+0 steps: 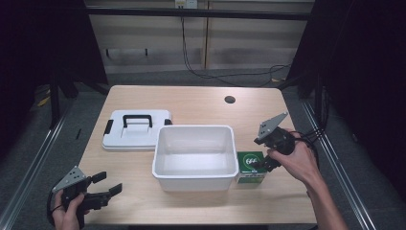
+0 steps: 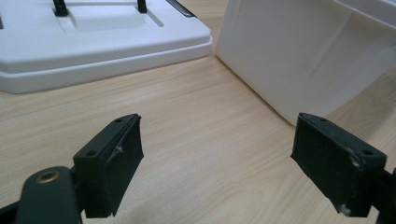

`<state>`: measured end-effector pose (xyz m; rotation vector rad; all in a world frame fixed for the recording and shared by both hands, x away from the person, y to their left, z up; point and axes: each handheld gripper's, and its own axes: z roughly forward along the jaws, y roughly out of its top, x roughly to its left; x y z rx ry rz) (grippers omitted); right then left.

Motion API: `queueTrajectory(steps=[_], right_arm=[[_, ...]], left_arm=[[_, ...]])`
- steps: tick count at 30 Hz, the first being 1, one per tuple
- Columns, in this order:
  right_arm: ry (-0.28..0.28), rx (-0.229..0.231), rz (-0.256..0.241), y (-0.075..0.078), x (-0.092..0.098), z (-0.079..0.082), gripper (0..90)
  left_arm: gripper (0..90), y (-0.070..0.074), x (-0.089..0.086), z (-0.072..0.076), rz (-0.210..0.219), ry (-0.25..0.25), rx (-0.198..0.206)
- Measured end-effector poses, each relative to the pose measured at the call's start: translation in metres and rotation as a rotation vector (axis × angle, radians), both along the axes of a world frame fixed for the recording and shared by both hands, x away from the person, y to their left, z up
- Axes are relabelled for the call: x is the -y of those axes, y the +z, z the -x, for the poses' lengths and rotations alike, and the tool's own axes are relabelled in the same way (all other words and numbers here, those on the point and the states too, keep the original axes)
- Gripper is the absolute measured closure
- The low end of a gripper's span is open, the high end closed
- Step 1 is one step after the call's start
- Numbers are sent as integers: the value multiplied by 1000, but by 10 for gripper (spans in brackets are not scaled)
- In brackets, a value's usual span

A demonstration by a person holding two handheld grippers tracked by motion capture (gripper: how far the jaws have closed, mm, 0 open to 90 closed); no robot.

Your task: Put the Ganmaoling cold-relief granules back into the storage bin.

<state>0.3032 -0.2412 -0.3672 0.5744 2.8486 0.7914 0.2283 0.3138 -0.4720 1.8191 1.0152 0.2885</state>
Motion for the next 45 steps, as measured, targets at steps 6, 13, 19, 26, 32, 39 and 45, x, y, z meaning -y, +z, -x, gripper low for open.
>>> queueTrajectory(steps=[6,13,19,26,32,39,45], right_arm=[[89,-17,85,-5,-11,-4,92],[160,-37,171,-9,-18,-7,84],[198,-68,230,-19,-20,-14,82],[219,-84,267,-24,-19,-21,81],[266,-81,343,-29,-26,-24,81],[292,-101,396,-37,-31,-24,81],[307,-113,438,-49,-37,-25,87]], left_arm=[[159,0,0,0,0,-1,1],[159,0,-1,0,-3,8,-1],[159,0,-1,0,-2,9,-2],[159,0,-1,0,-1,8,0],[159,1,0,1,4,9,4],[159,0,0,1,3,8,2],[159,1,0,1,4,8,2]])
